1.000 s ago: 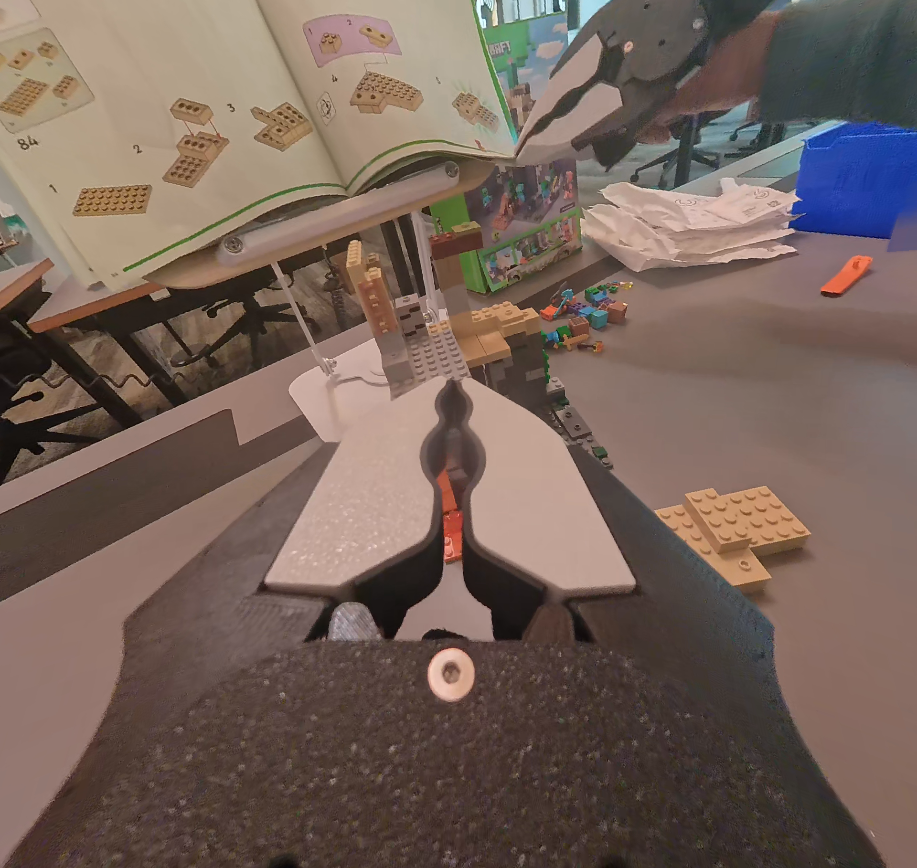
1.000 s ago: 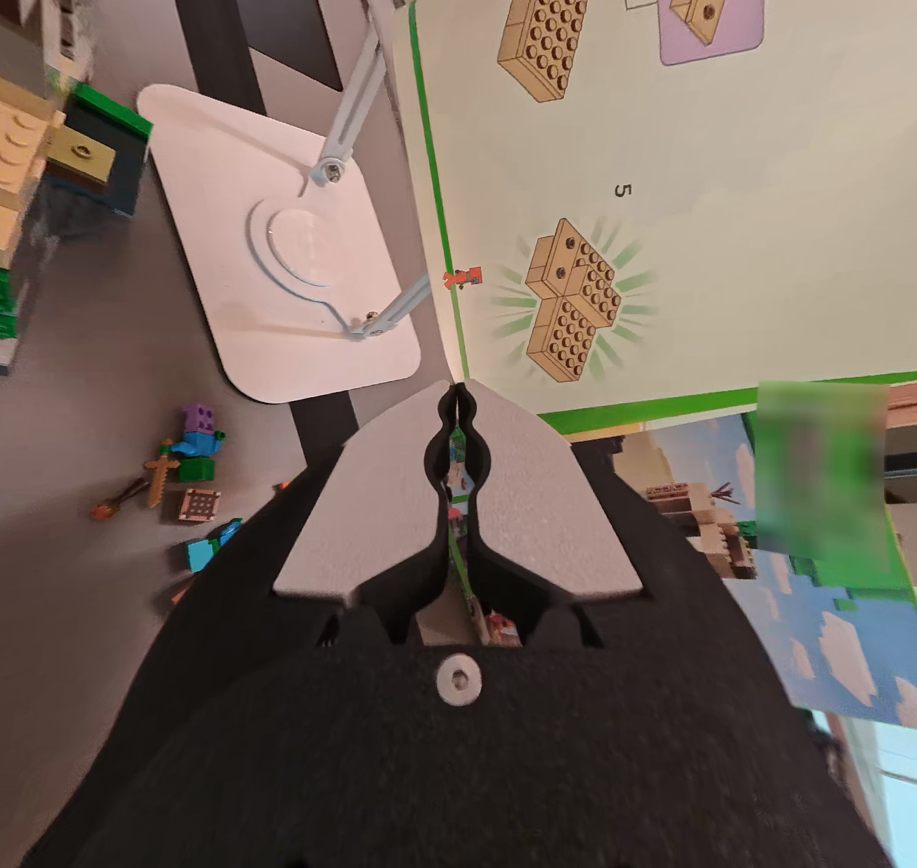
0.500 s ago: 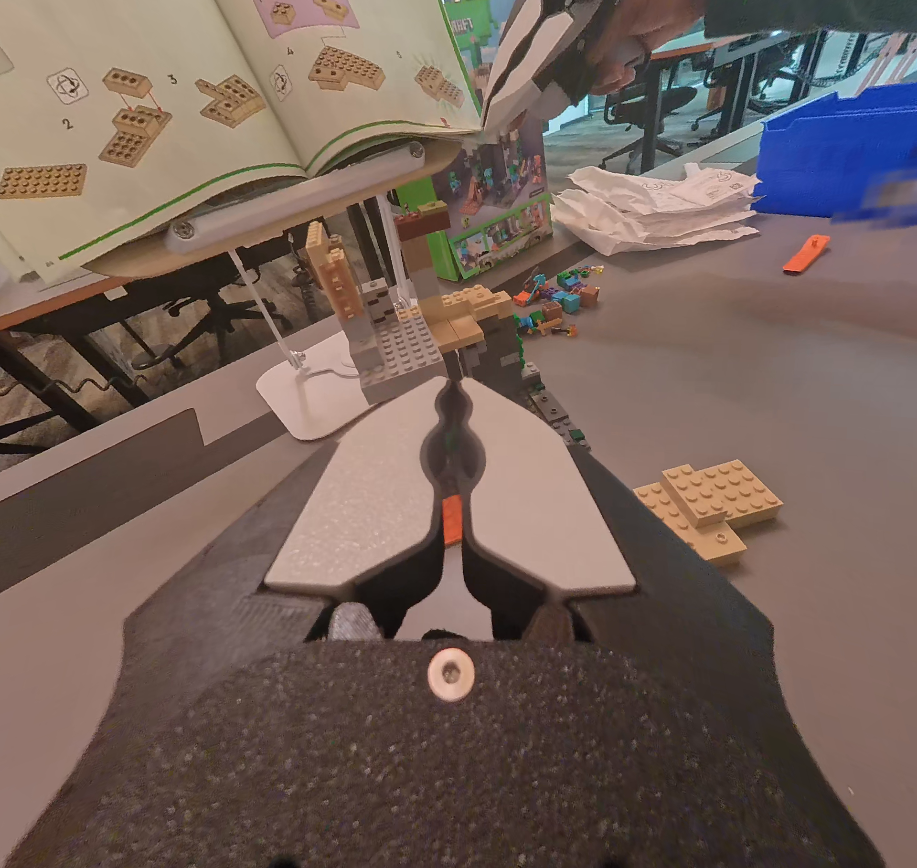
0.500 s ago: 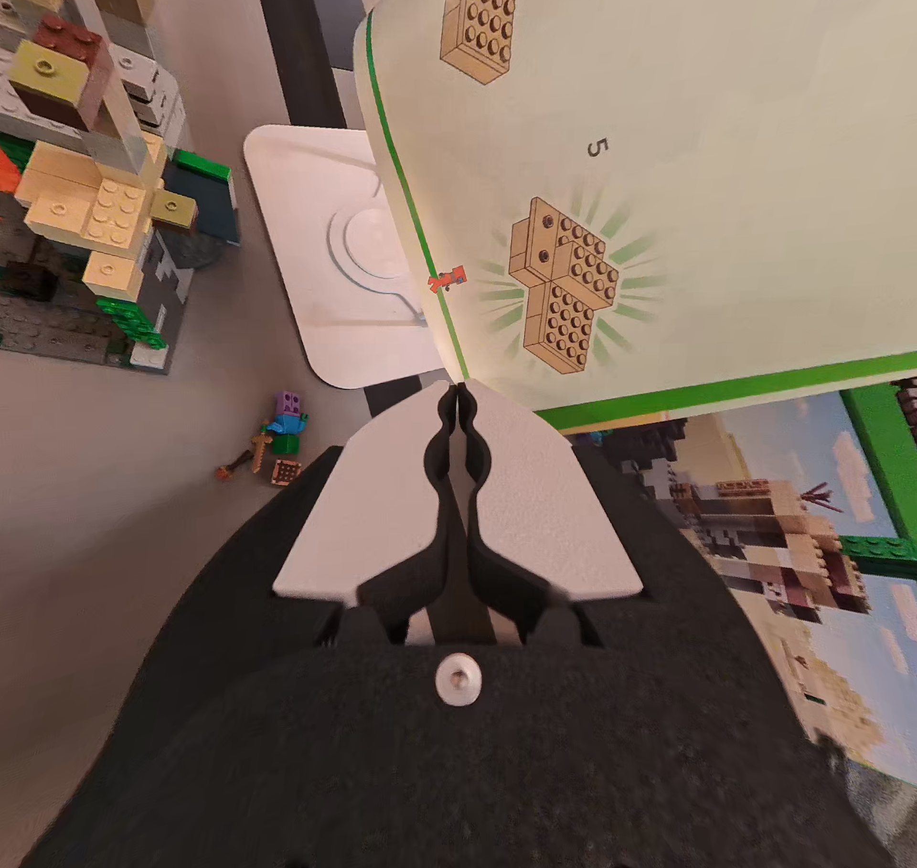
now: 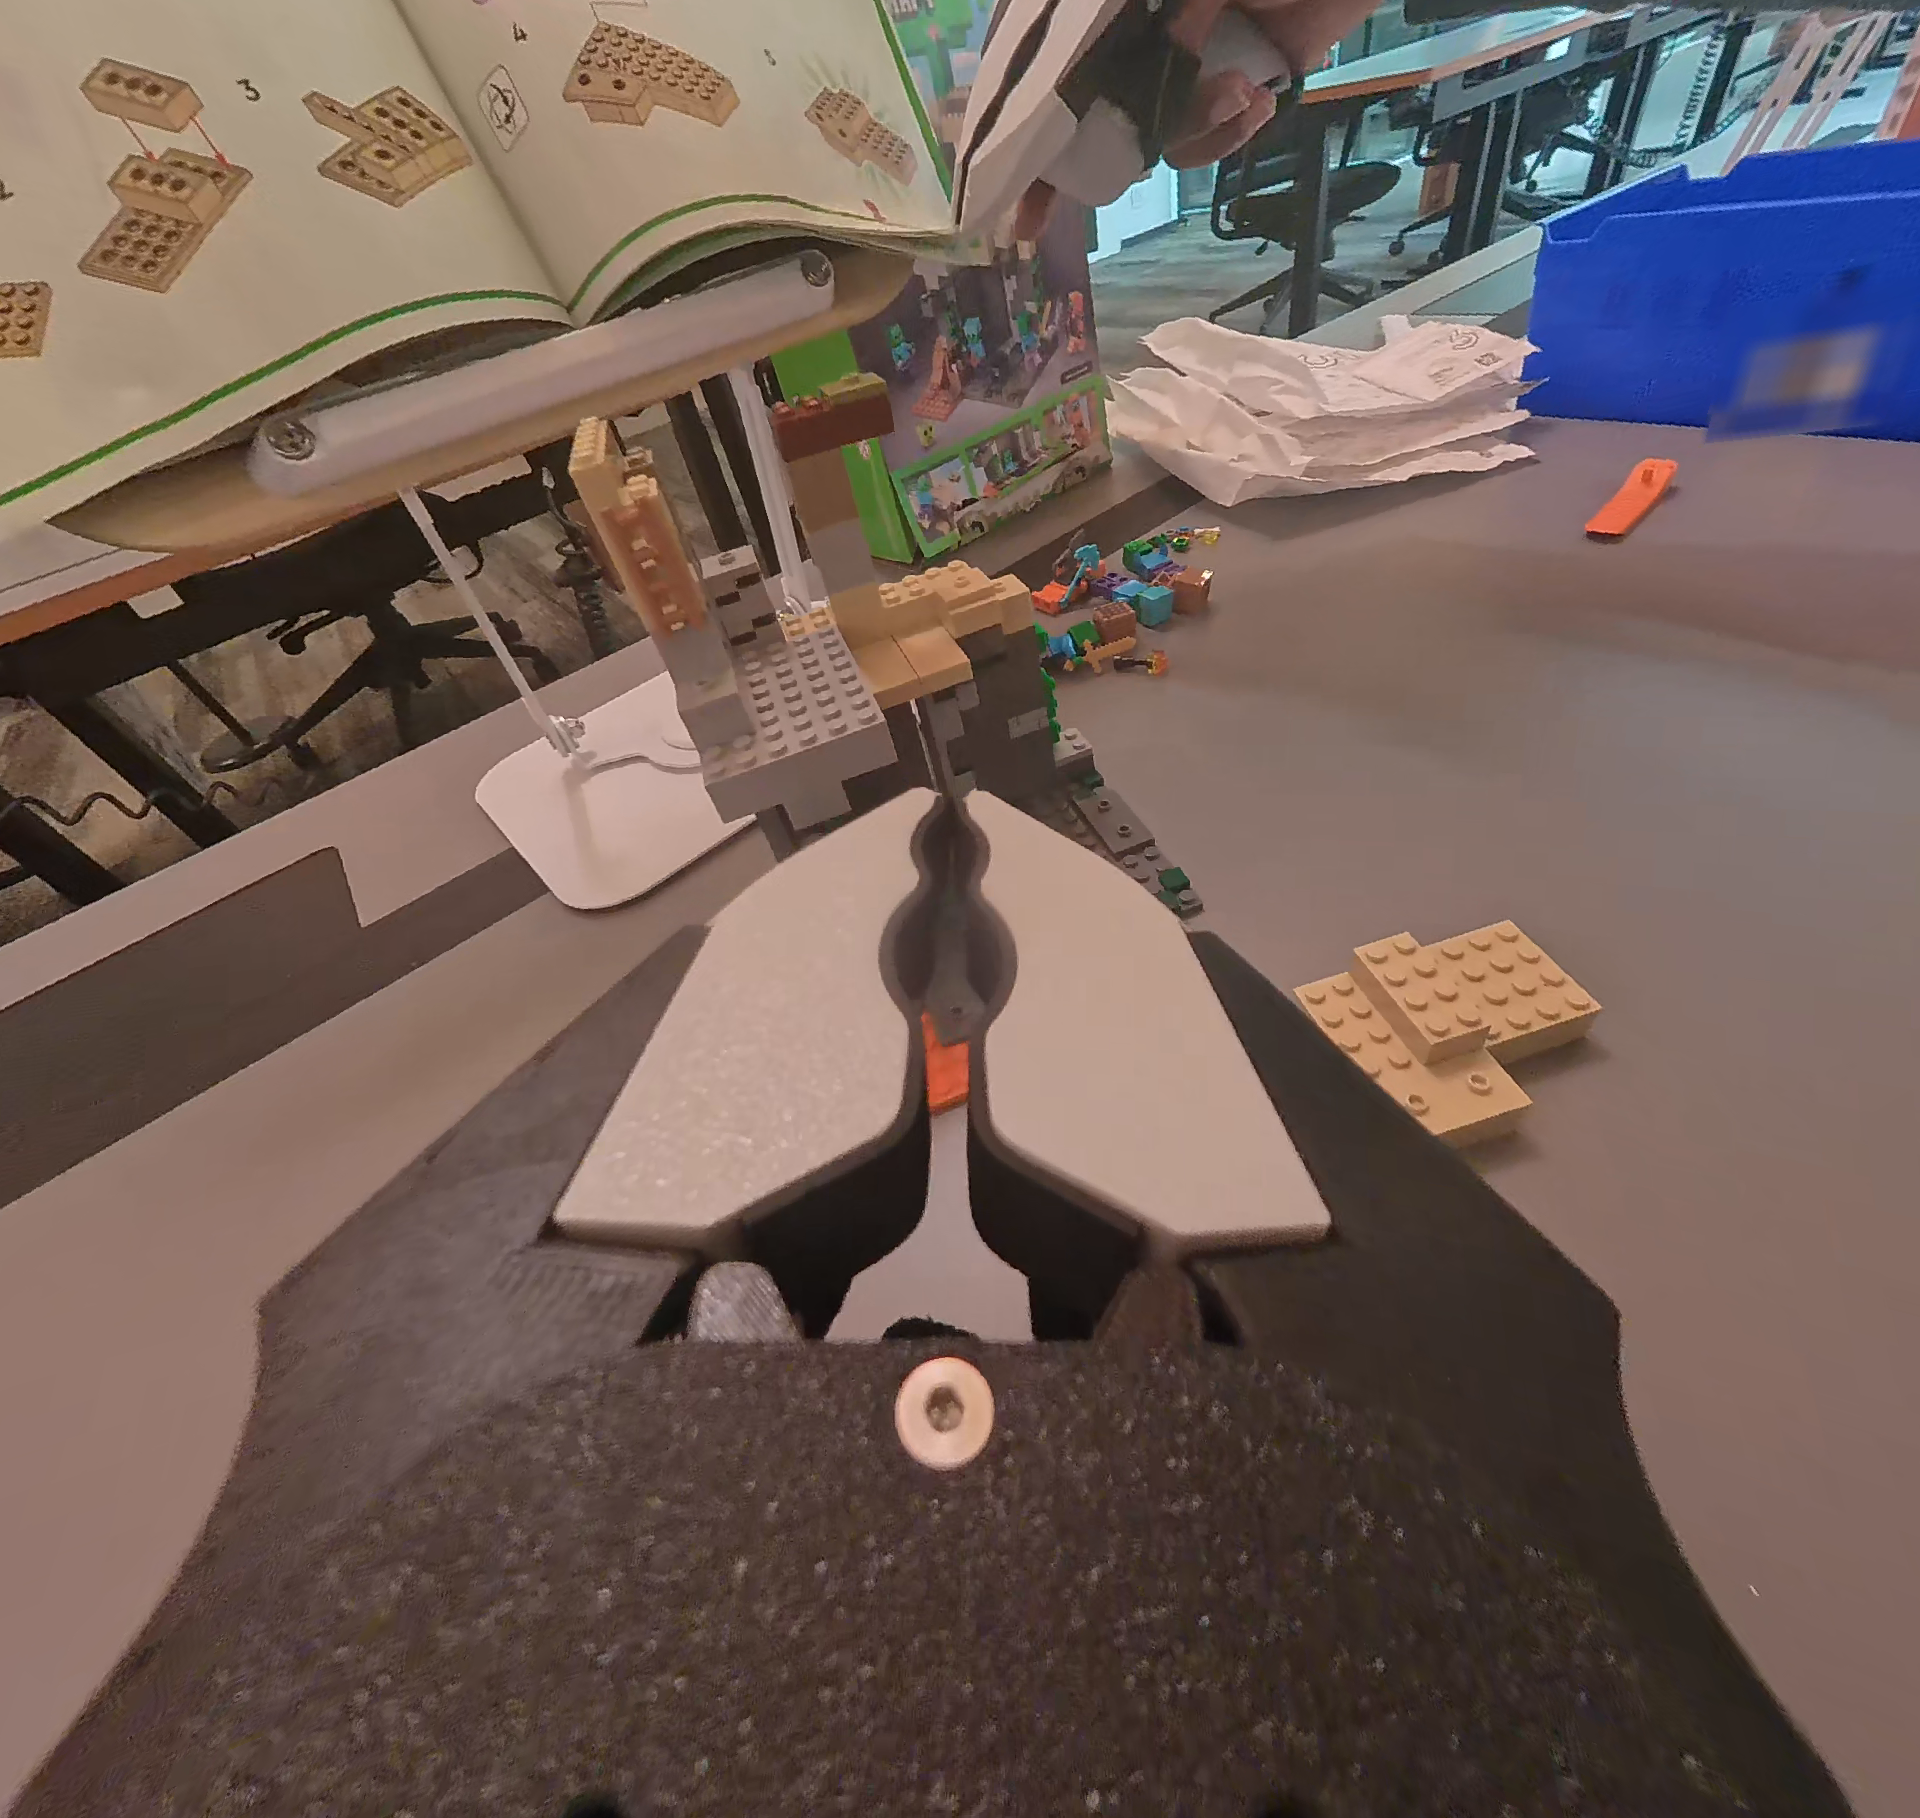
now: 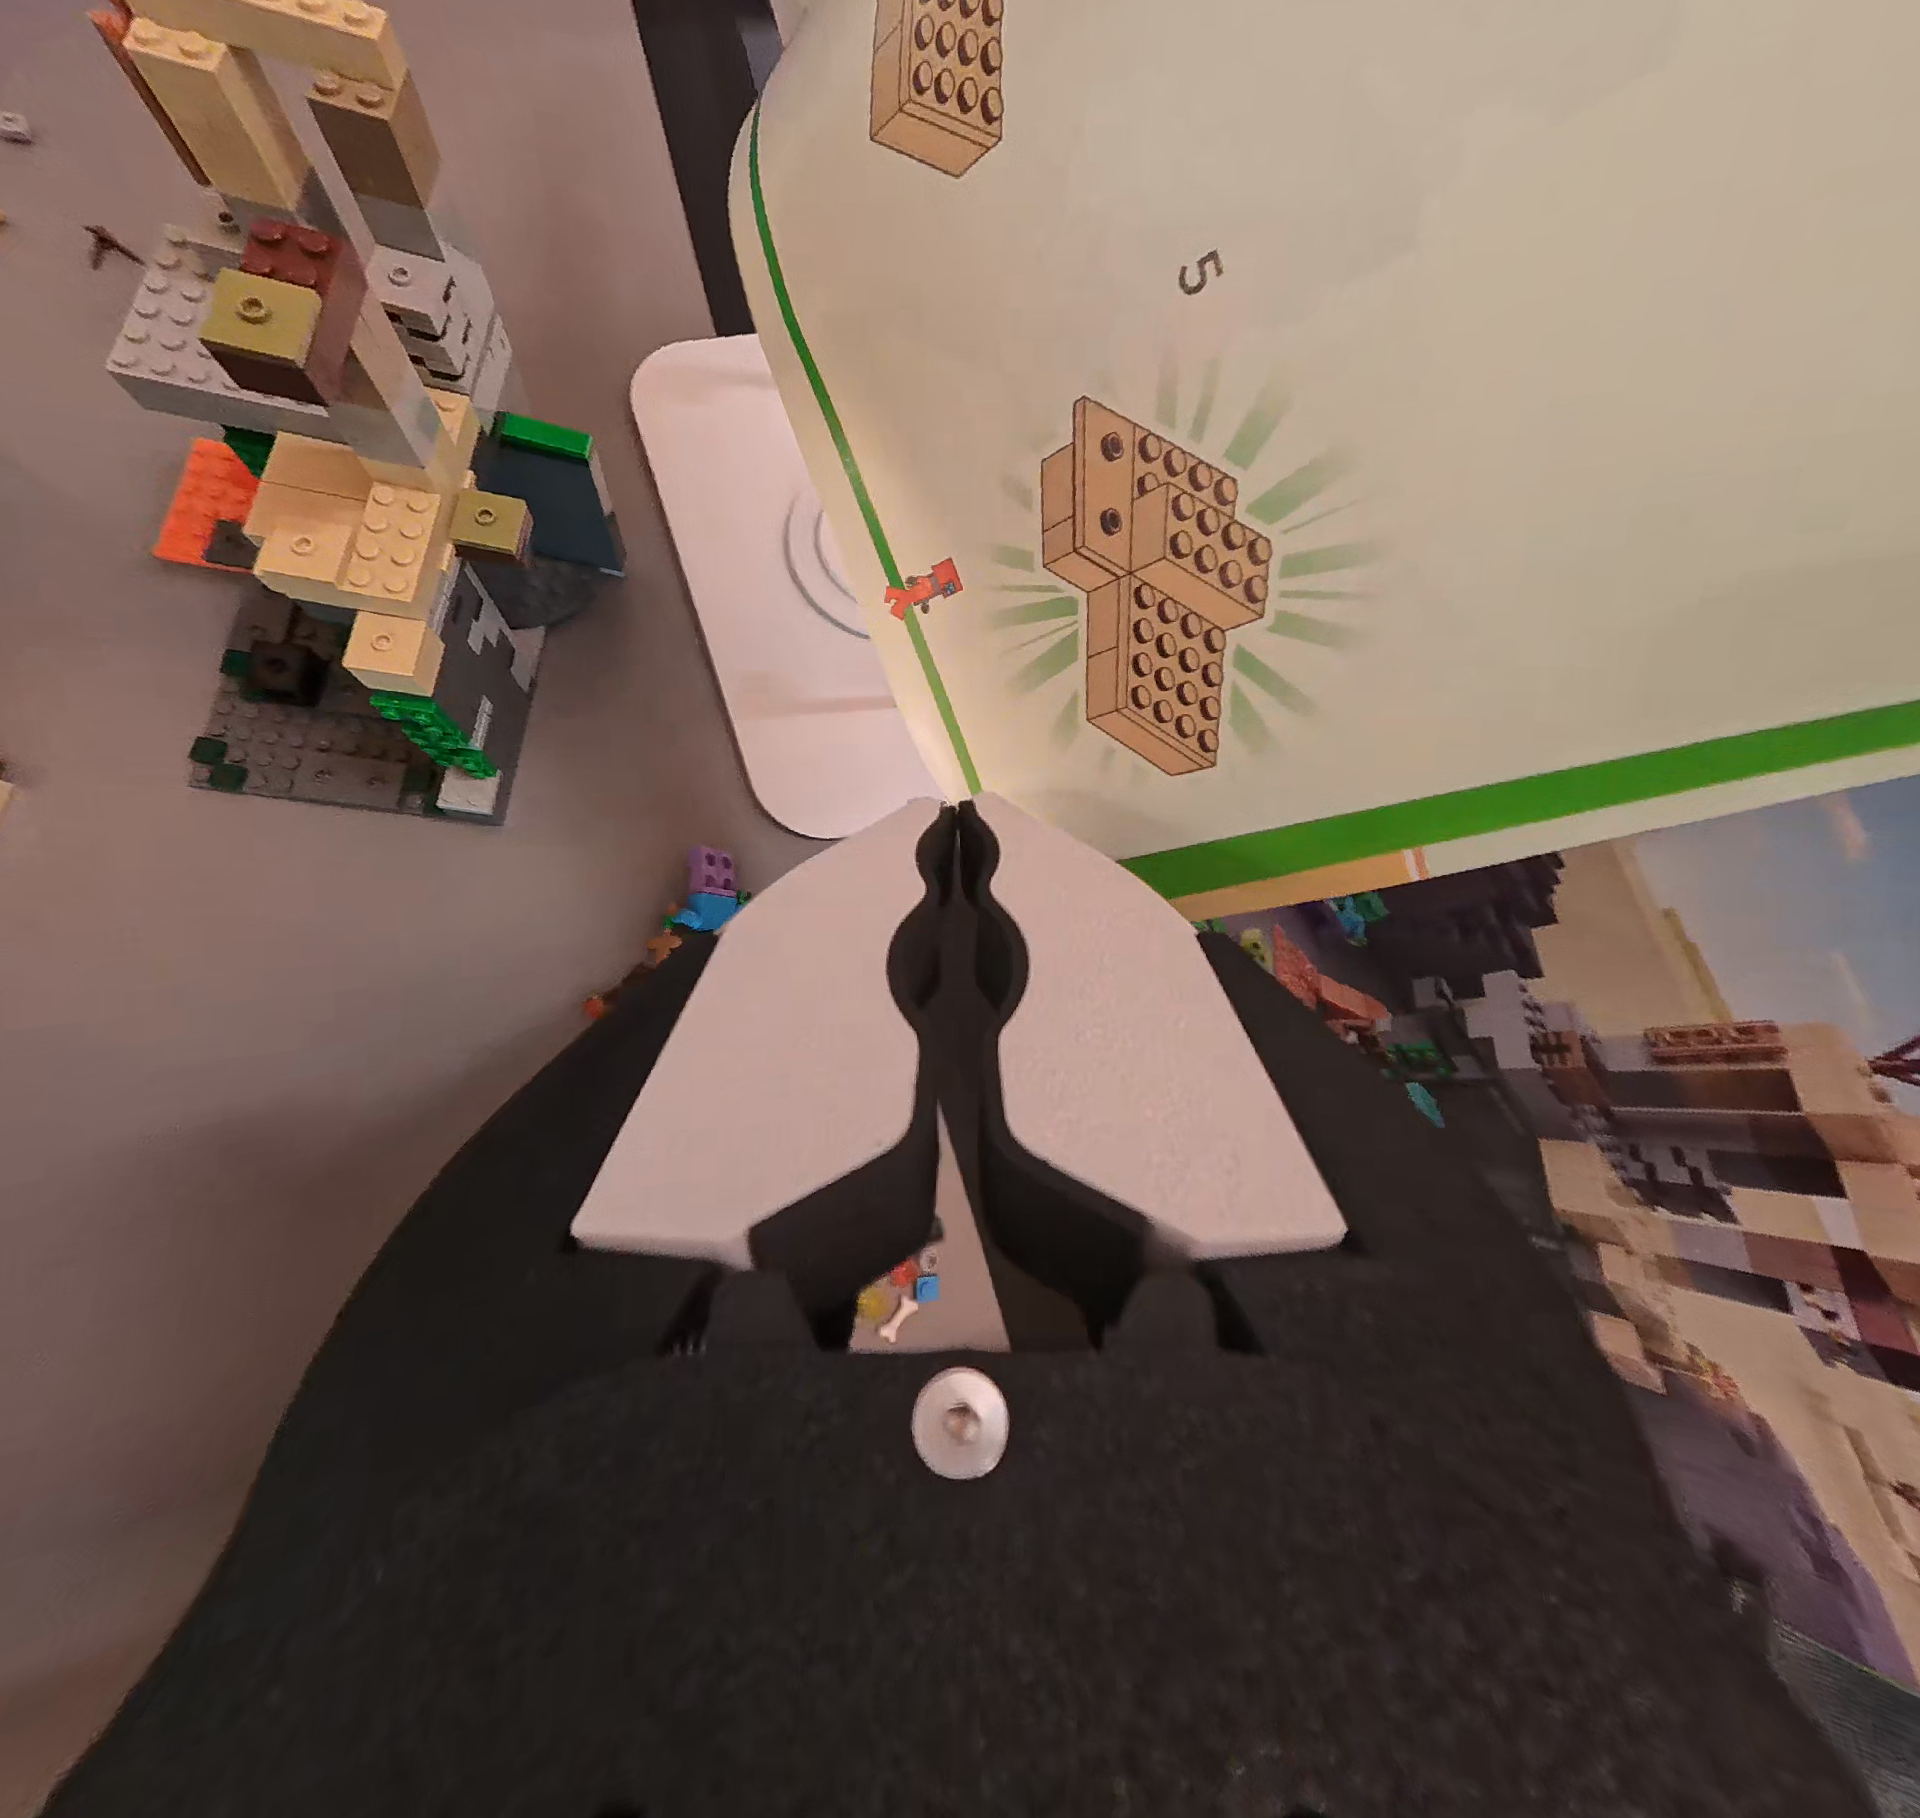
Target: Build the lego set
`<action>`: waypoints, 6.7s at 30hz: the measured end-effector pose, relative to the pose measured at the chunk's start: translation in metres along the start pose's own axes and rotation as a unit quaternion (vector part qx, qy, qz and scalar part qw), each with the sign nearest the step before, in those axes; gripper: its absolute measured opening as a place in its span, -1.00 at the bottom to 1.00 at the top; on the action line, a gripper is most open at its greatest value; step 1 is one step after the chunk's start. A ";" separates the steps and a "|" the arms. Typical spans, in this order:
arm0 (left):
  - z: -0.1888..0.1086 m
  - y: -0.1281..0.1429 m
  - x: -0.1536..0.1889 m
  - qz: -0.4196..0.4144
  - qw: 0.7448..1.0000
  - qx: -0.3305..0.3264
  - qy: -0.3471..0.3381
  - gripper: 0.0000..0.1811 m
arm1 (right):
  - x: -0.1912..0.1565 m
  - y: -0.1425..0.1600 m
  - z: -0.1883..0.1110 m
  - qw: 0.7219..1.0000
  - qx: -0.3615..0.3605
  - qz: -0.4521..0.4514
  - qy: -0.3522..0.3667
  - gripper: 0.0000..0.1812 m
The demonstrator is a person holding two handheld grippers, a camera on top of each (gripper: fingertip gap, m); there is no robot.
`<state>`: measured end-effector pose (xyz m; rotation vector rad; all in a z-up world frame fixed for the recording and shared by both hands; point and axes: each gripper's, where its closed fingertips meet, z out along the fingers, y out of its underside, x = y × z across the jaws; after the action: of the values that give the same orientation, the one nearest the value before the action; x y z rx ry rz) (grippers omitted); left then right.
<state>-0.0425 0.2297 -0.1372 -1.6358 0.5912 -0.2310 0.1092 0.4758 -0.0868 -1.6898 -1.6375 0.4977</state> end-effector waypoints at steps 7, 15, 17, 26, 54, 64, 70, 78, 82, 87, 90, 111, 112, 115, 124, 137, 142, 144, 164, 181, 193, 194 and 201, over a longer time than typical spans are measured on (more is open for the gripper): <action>0.001 0.003 0.005 0.003 1.000 -0.004 0.009 -1.00 | -0.004 -0.002 -0.003 0.998 0.014 0.044 -0.039 -1.00; 0.003 0.006 0.009 0.000 1.000 -0.008 0.019 -1.00 | -0.005 -0.004 -0.005 0.994 0.029 0.081 -0.065 -1.00; 0.003 0.007 0.010 0.000 1.000 -0.008 0.021 -1.00 | -0.005 -0.005 -0.005 0.993 0.032 0.087 -0.070 -1.00; 0.004 0.009 0.014 -0.001 1.000 -0.010 0.029 -1.00 | -0.010 -0.007 -0.009 0.986 0.044 0.126 -0.101 -1.00; 0.005 -0.004 0.008 0.046 0.999 -0.005 0.008 -1.00 | -0.020 -0.052 -0.046 0.991 0.130 0.017 0.035 -1.00; 0.054 -0.111 -0.019 0.196 0.979 0.036 -0.048 -0.77 | -0.070 -0.115 -0.056 0.963 0.169 -0.136 0.159 -1.00; 0.131 -0.150 -0.049 0.259 0.961 0.020 -0.091 -0.66 | -0.080 -0.135 -0.045 0.957 0.196 -0.145 0.160 -1.00; 0.161 -0.171 -0.058 0.275 0.950 0.093 -0.114 -1.00 | -0.092 -0.148 -0.040 0.949 0.229 -0.156 0.151 -1.00; 0.152 -0.174 -0.063 0.255 0.952 0.108 -0.131 -1.00 | -0.098 -0.154 -0.051 0.936 0.274 -0.150 0.161 -1.00; 0.127 -0.167 -0.094 0.171 0.969 0.106 -0.147 -1.00 | -0.100 -0.150 -0.064 0.932 0.317 -0.103 0.143 -0.90; 0.109 -0.156 -0.124 0.103 0.975 0.104 -0.166 -1.00 | -0.080 -0.132 -0.052 0.939 0.278 -0.091 0.180 -0.91; 0.103 -0.050 -0.233 -0.147 0.970 0.021 -0.191 -0.95 | 0.004 -0.121 0.076 0.951 0.044 -0.063 0.301 -1.00; 0.099 -0.045 -0.238 -0.160 0.968 0.017 -0.194 -0.94 | 0.006 -0.118 0.076 0.951 0.039 -0.063 0.301 -1.00; 0.063 -0.046 -0.266 -0.200 0.941 0.057 -0.268 -0.96 | 0.010 -0.111 0.077 0.952 0.033 -0.056 0.298 -1.00; 0.095 -0.157 -0.173 0.038 0.985 0.089 -0.140 -1.00 | 0.015 -0.104 0.079 0.957 0.035 -0.034 0.287 -1.00; 0.206 -0.071 -0.148 0.097 0.977 -0.183 -0.053 -1.00 | 0.012 -0.100 0.082 0.966 -0.009 -0.058 0.251 -1.00; 0.196 -0.060 -0.166 0.085 0.971 -0.213 -0.067 -1.00 | 0.014 -0.091 0.078 0.963 -0.043 -0.068 0.257 -1.00; 0.190 -0.058 -0.176 0.090 0.968 -0.217 -0.083 -1.00 | 0.015 -0.084 0.073 0.962 -0.054 -0.063 0.259 -1.00; 0.120 -0.013 -0.256 0.003 0.966 -0.182 -0.181 -1.00 | 0.040 -0.002 0.001 0.943 0.004 0.052 0.329 -1.00; 0.050 -0.071 -0.229 -0.109 0.967 0.034 -0.227 -1.00 | -0.043 -0.024 -0.066 0.865 0.283 0.208 0.358 -1.00; 0.029 -0.091 -0.127 -0.073 0.982 0.072 -0.159 -1.00 | -0.129 -0.043 -0.047 0.880 0.316 0.232 0.268 -1.00; 0.027 -0.087 -0.118 -0.065 0.984 0.066 -0.155 -1.00 | -0.136 -0.042 -0.045 0.883 0.315 0.229 0.264 -1.00; 0.018 -0.031 -0.068 -0.043 0.992 0.003 -0.118 -1.00 | -0.171 -0.024 -0.015 0.911 0.288 0.176 0.236 -0.97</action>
<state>-0.0839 0.2806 -0.0971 -1.6549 0.3403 -0.1006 0.0830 0.3041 -0.0944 -1.4891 -0.7390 0.6119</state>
